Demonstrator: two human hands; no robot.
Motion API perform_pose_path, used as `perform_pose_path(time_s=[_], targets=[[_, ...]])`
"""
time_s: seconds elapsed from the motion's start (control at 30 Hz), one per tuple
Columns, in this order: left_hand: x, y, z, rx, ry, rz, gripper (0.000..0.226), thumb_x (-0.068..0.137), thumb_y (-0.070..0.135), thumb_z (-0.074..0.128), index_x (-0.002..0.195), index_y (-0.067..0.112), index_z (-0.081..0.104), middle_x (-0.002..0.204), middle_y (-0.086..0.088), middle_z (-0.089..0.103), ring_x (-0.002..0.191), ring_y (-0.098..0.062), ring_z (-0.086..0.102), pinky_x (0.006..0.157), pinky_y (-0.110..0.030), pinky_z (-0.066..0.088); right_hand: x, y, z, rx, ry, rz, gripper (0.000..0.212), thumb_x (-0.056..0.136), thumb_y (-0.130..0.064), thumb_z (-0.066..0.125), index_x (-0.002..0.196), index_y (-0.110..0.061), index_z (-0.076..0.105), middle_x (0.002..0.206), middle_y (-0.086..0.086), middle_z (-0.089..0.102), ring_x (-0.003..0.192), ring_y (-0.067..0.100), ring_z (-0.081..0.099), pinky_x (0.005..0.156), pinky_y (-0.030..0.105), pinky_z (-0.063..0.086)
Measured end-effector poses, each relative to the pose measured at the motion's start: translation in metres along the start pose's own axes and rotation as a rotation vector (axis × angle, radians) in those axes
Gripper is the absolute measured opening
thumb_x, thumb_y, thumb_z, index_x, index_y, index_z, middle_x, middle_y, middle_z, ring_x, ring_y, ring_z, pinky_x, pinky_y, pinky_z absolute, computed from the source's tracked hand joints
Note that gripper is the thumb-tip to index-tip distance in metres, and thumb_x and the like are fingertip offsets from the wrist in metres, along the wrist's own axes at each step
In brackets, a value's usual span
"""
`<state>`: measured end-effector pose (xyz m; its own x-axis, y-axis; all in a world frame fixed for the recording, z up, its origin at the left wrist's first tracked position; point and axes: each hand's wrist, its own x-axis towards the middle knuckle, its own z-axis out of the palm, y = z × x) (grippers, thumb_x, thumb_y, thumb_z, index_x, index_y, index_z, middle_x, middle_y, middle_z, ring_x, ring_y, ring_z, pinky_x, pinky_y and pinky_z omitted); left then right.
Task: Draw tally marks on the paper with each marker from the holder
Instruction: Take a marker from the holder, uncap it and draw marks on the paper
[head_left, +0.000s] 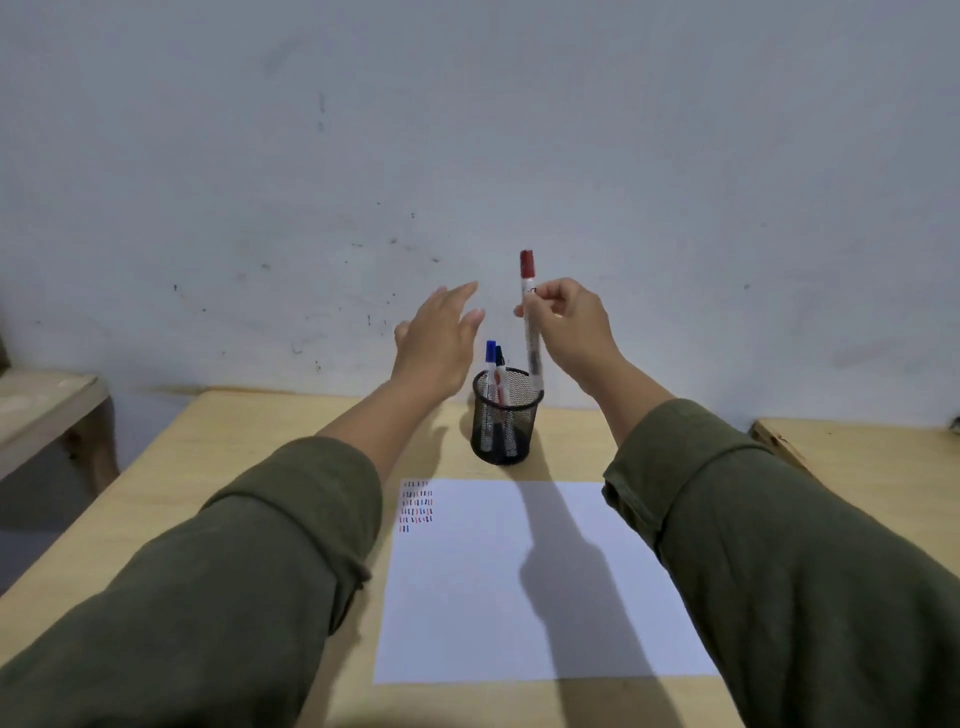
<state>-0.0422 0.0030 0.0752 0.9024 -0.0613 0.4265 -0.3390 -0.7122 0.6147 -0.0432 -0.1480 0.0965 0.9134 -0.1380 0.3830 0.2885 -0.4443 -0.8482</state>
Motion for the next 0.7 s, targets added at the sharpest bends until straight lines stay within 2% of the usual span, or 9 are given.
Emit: perform_pose_path(time_s=[0.07,0.13,0.2,0.27,0.37,0.47,0.5,0.6,0.7], targets=[[-0.005,0.012,-0.015,-0.091,0.067,0.084,0.042,0.098,0.028,0.036,0.14,0.027,0.037,0.141,0.002,0.049,0.134,-0.021,0.04,0.11,-0.049,0.03,-0.016,-0.009,0.0,0.005,-0.049,-0.027,0.007,0.09,-0.022,0.057,0.093,-0.015,0.059,0.092,0.003,0.072,0.088,0.013,0.062,0.073,0.026,0.047],[-0.015,0.022,-0.027,-0.138,0.073,0.133,0.04,0.096,0.023,0.041,0.135,0.029,0.044,0.129,0.002,0.059,0.123,-0.022,0.049,0.105,-0.045,0.036,-0.034,-0.013,0.002,0.018,-0.103,-0.04,0.008,0.09,-0.021,0.059,0.093,-0.014,0.062,0.085,0.001,0.071,0.077,0.007,0.06,0.064,0.016,0.044],[-0.027,0.027,-0.035,-0.146,0.074,0.144,0.033,0.094,0.018,0.047,0.124,0.025,0.058,0.117,0.0,0.066,0.115,-0.023,0.054,0.101,-0.038,0.039,-0.053,-0.014,0.003,0.043,-0.145,-0.032,0.009,0.089,-0.02,0.06,0.093,-0.012,0.063,0.081,0.0,0.069,0.067,0.003,0.057,0.056,0.013,0.041],[-0.04,0.027,-0.041,-0.144,0.083,0.131,0.025,0.091,0.014,0.052,0.111,0.018,0.067,0.11,-0.004,0.069,0.11,-0.021,0.057,0.094,-0.026,0.039,-0.067,-0.014,0.003,0.067,-0.172,-0.028,0.01,0.089,-0.019,0.061,0.094,-0.01,0.064,0.082,0.002,0.07,0.067,0.004,0.058,0.057,0.014,0.041],[-0.058,0.026,-0.048,-0.171,0.092,0.087,0.02,0.089,0.013,0.055,0.102,0.013,0.07,0.102,-0.005,0.071,0.099,-0.018,0.059,0.076,-0.013,0.035,-0.082,-0.014,-0.001,0.084,-0.226,-0.003,0.009,0.088,-0.021,0.064,0.091,-0.013,0.064,0.083,0.006,0.069,0.069,0.008,0.059,0.058,0.013,0.04],[-0.069,0.022,-0.052,-0.237,0.143,0.006,0.018,0.09,0.015,0.055,0.099,0.015,0.07,0.097,0.0,0.071,0.09,-0.011,0.058,0.065,-0.008,0.036,-0.091,-0.017,-0.009,0.074,-0.267,0.051,0.017,0.082,-0.028,0.071,0.089,-0.014,0.065,0.084,0.01,0.07,0.071,0.015,0.062,0.068,0.024,0.049],[-0.072,0.02,-0.053,-0.266,0.177,-0.032,0.017,0.09,0.016,0.055,0.098,0.016,0.07,0.095,0.001,0.069,0.087,-0.01,0.056,0.063,-0.008,0.035,-0.093,-0.018,-0.013,0.075,-0.267,0.068,0.019,0.081,-0.029,0.072,0.089,-0.013,0.065,0.083,0.01,0.07,0.069,0.016,0.063,0.068,0.026,0.05],[-0.077,0.011,-0.055,-0.322,0.26,-0.137,0.018,0.091,0.021,0.053,0.096,0.017,0.07,0.079,0.003,0.062,0.072,-0.012,0.049,0.057,-0.017,0.034,-0.098,-0.026,-0.023,0.157,-0.197,0.118,0.024,0.079,-0.025,0.075,0.094,-0.009,0.065,0.081,0.009,0.069,0.056,0.014,0.062,0.055,0.018,0.049],[-0.082,0.008,-0.051,-0.325,0.231,-0.156,0.018,0.09,0.024,0.054,0.093,0.018,0.07,0.064,0.007,0.054,0.061,-0.012,0.043,0.055,-0.019,0.033,-0.102,-0.036,-0.027,0.381,-0.124,0.169,0.032,0.079,-0.017,0.074,0.105,-0.003,0.062,0.077,0.012,0.068,0.051,0.014,0.062,0.055,0.021,0.055]])
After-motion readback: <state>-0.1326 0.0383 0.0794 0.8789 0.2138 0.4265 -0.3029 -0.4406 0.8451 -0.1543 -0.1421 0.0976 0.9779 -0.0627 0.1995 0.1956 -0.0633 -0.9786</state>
